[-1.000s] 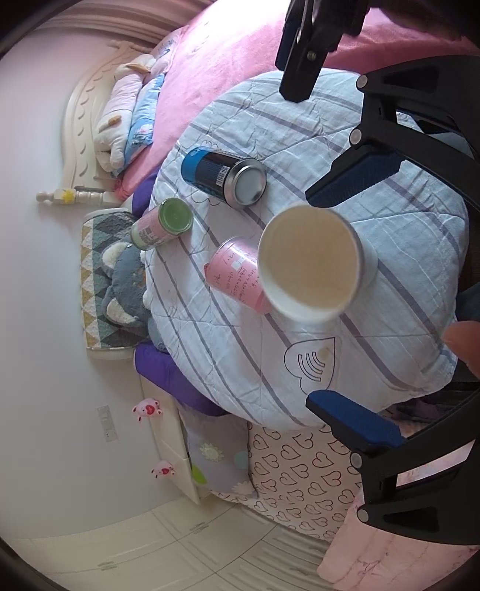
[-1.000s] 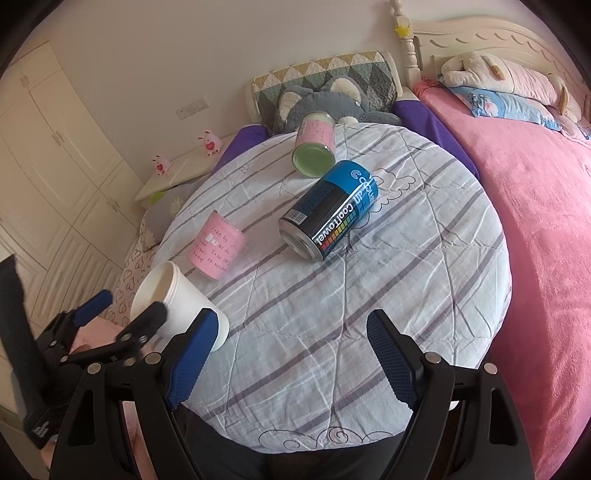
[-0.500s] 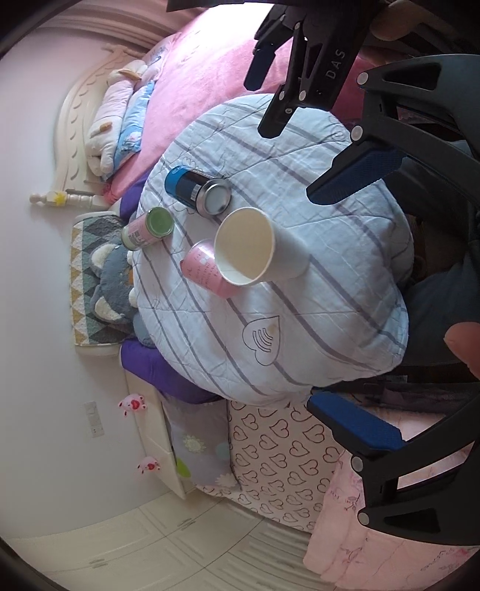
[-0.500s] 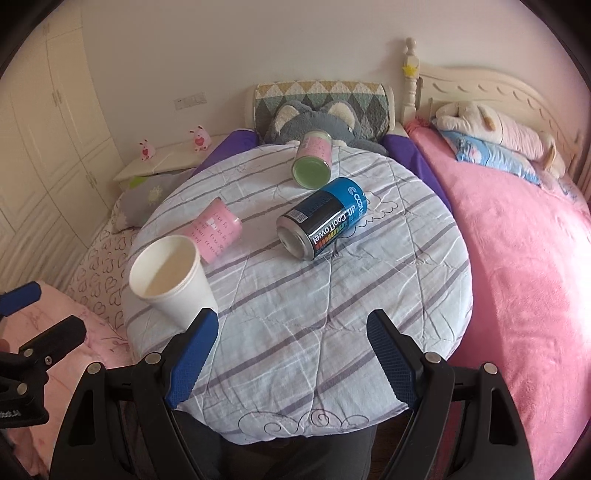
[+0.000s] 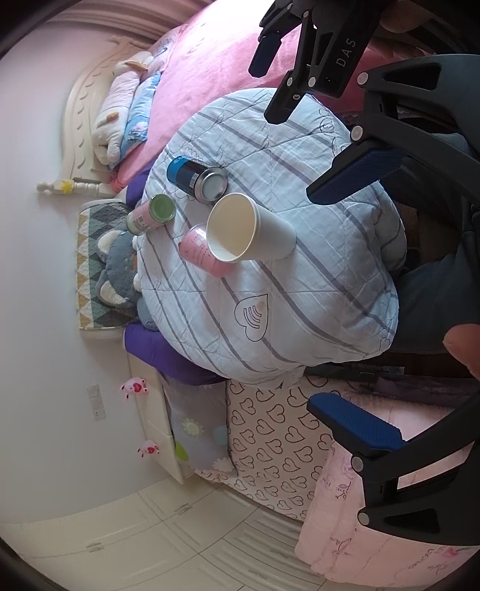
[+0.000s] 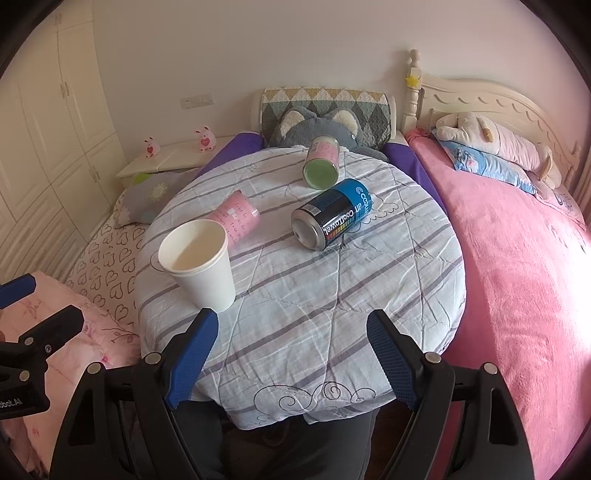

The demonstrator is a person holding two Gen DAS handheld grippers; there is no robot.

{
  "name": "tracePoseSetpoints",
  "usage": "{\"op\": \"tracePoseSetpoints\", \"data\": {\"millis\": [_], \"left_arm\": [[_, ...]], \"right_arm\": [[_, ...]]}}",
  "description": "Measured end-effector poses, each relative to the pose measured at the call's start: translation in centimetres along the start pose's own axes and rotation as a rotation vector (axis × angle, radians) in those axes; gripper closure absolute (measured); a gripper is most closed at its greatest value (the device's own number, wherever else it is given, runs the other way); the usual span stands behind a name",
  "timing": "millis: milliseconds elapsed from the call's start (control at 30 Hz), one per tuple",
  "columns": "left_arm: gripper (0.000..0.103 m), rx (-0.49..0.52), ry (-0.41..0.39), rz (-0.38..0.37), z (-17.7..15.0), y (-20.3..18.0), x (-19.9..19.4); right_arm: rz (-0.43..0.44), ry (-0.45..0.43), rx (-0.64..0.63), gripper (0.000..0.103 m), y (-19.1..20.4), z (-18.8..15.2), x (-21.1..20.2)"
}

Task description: Flip cup upright

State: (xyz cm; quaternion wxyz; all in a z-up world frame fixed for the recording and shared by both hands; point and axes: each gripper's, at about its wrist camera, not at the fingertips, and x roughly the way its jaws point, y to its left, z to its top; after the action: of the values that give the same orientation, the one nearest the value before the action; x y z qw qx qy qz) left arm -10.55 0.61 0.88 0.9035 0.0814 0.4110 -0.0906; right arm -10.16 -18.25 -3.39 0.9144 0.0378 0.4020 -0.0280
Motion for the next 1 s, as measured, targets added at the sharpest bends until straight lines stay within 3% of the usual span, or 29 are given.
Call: {"op": "tracePoseSetpoints", "data": {"millis": [1000], "left_arm": [[0.0,0.016,0.011,-0.011,0.49,-0.19,-0.43]], "right_arm": [[0.004,-0.009,0.004,0.019,0.15,0.13,-0.52]]}}
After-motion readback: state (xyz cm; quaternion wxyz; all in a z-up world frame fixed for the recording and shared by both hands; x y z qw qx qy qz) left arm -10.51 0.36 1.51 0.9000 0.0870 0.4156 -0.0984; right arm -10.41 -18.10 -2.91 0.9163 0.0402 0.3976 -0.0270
